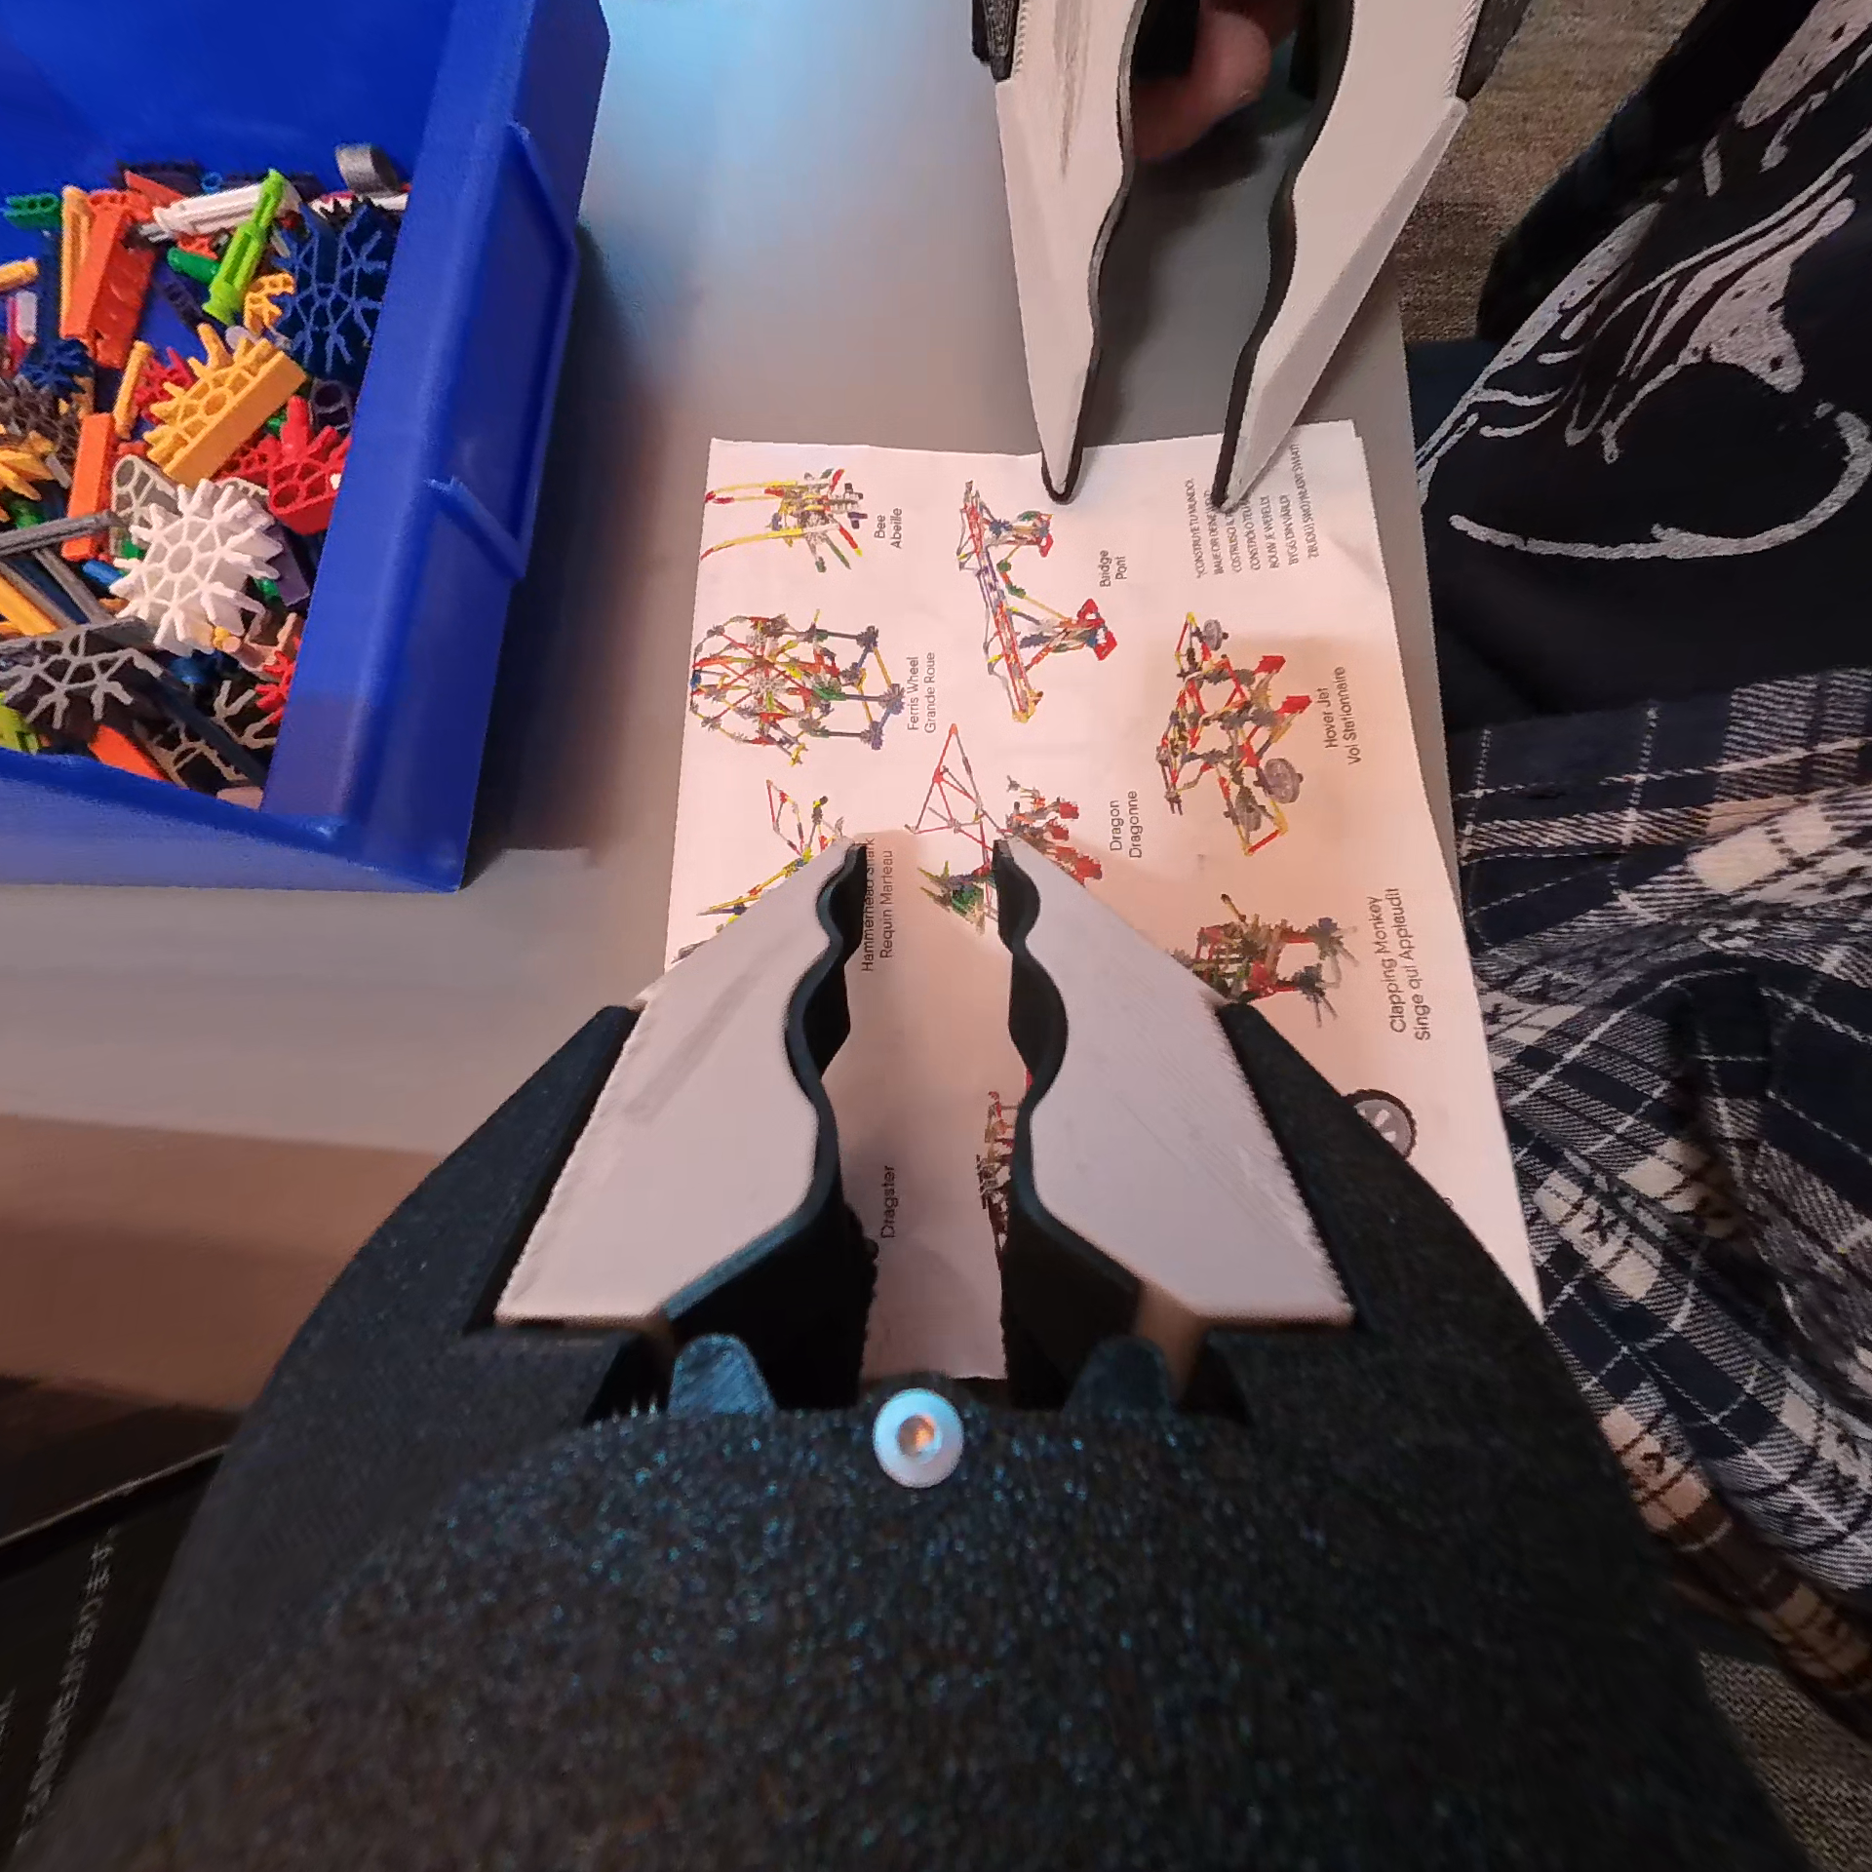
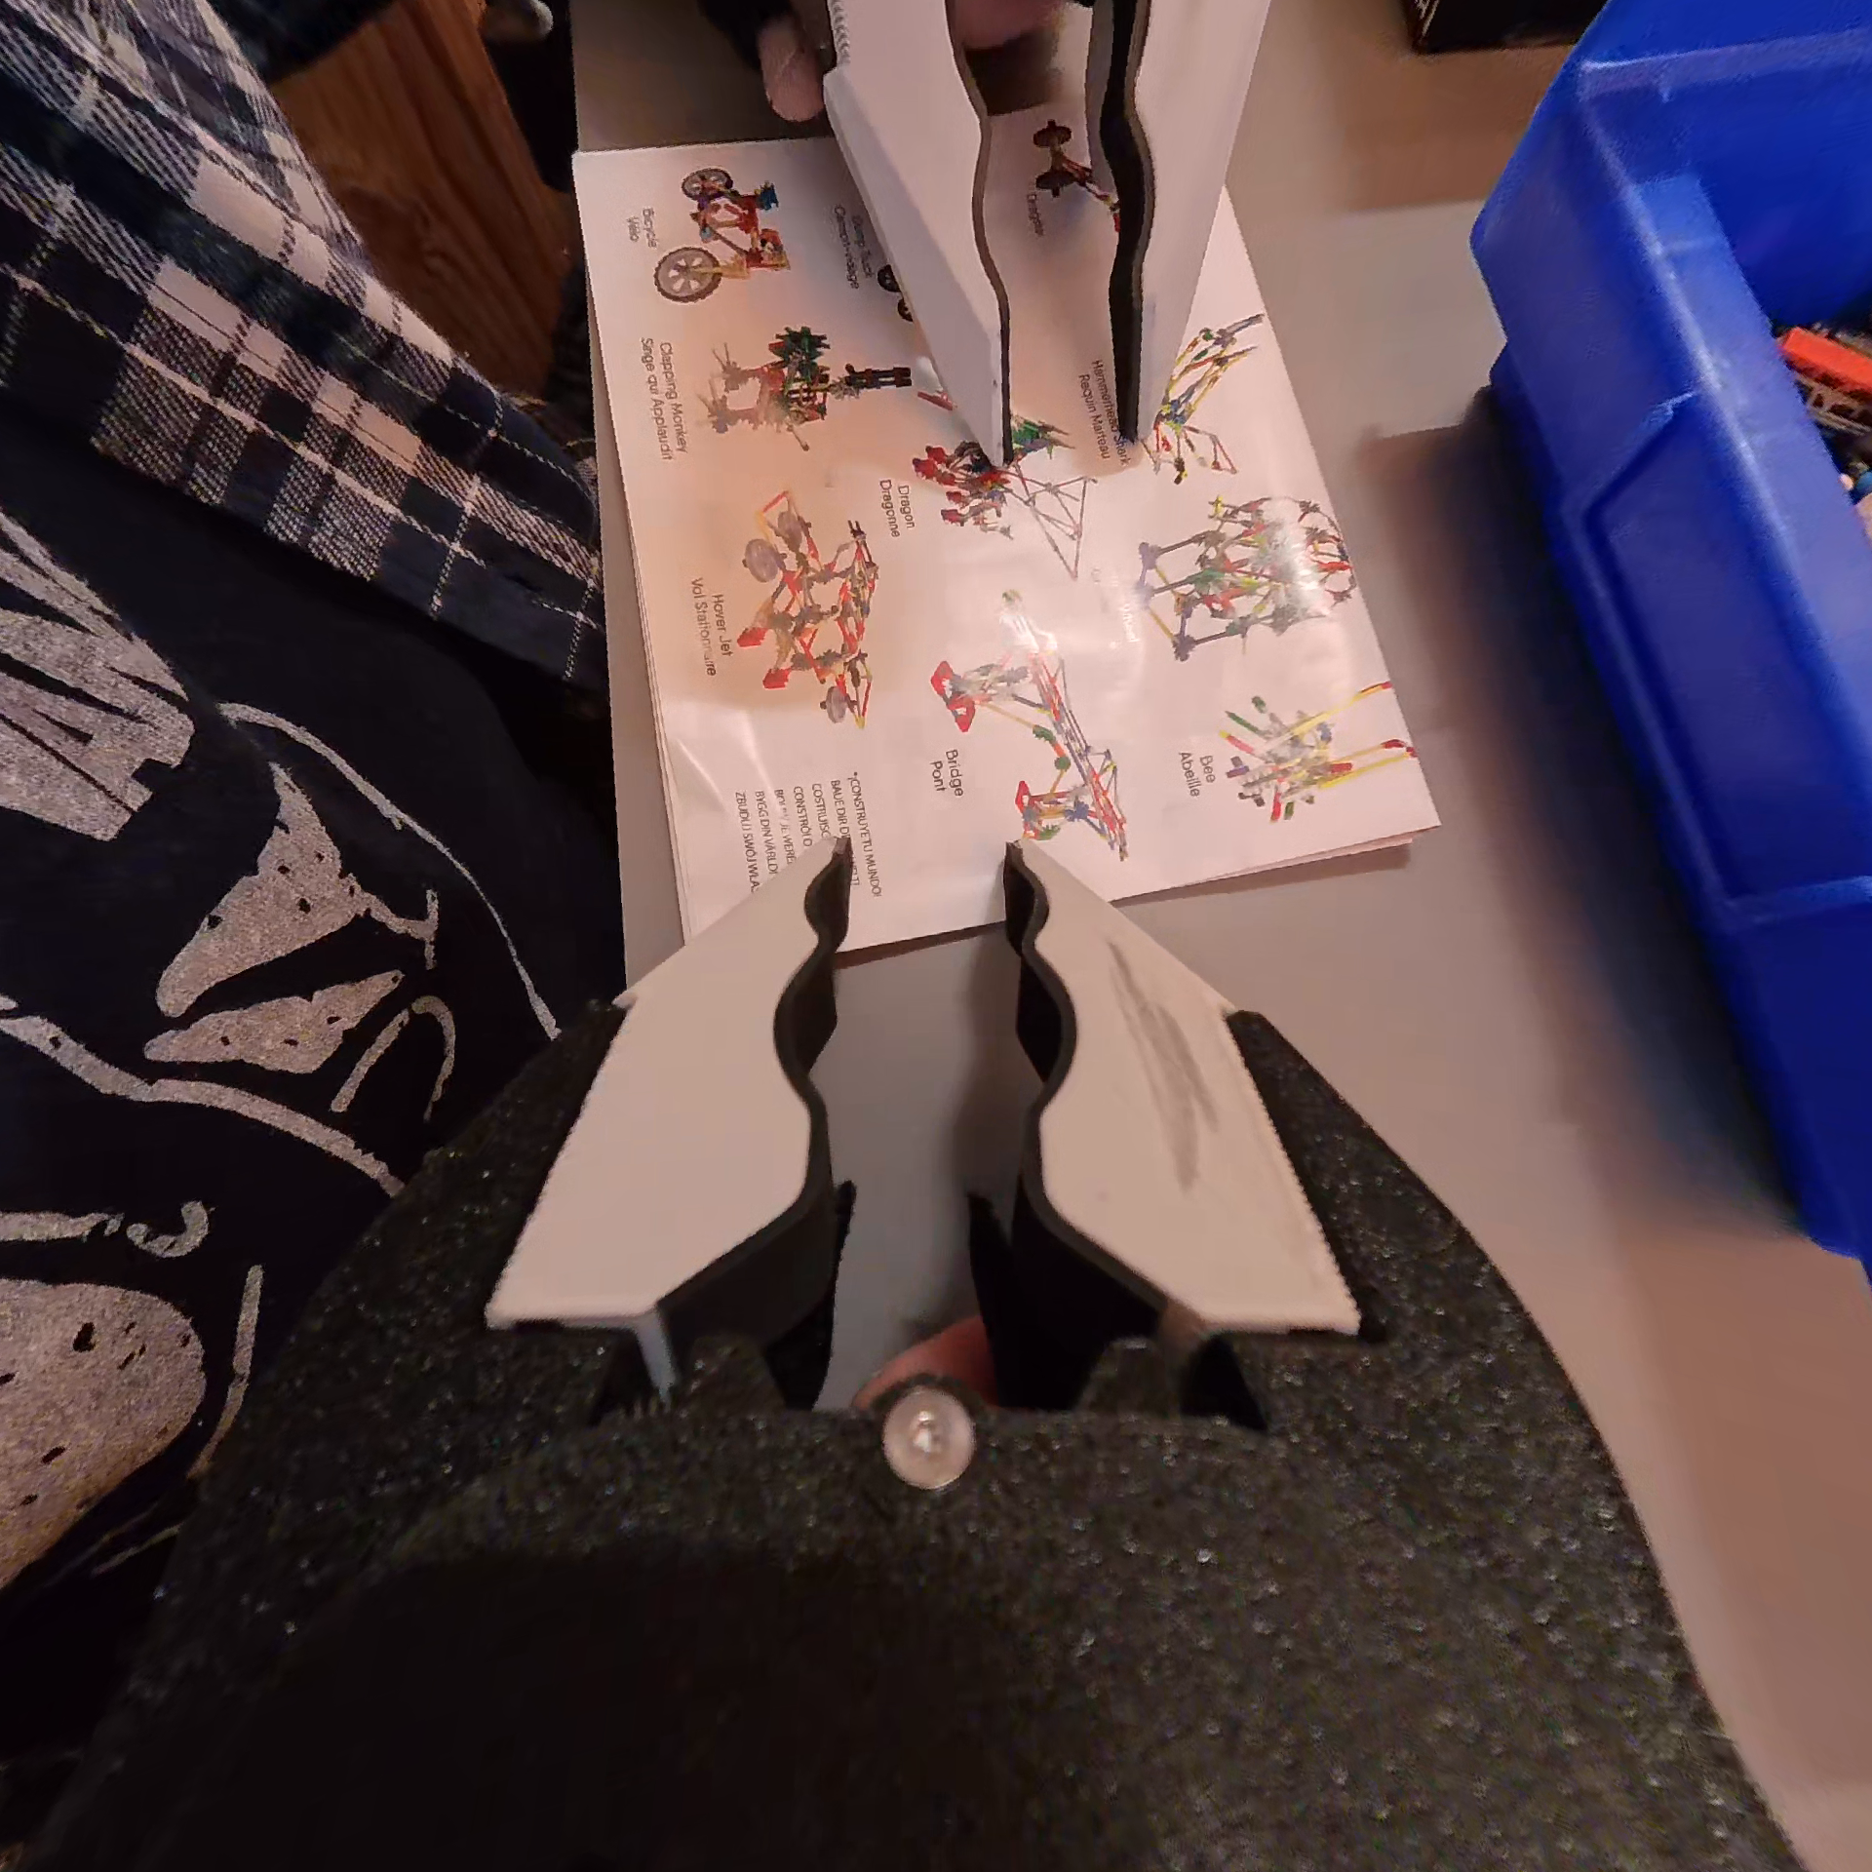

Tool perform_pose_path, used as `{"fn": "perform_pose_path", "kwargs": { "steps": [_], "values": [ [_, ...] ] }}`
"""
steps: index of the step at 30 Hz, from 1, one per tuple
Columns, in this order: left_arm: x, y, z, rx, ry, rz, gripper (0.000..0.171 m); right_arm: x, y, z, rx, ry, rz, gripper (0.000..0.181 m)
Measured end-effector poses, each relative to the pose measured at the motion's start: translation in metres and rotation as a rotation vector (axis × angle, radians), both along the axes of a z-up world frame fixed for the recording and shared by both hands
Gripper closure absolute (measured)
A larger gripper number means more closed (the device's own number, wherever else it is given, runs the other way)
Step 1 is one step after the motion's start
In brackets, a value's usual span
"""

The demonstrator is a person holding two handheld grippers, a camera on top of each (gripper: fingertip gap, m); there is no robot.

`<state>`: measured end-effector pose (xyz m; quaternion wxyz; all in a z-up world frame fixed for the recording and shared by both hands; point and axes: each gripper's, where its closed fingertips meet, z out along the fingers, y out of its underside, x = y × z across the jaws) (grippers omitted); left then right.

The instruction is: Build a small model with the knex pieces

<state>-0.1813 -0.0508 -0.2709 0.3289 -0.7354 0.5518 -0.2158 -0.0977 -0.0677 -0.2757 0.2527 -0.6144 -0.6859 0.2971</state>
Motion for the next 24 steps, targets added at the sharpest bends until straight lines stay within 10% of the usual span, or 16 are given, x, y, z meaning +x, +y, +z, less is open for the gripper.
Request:
{"fn": "perform_pose_path", "kwargs": {
  "steps": [24],
  "values": [
    [-0.0013,-0.0004,-0.0004,0.002,0.005,0.003,0.147,0.0019,-0.0008,0.002,-0.011,0.004,-0.005,0.152]
  ]
}}
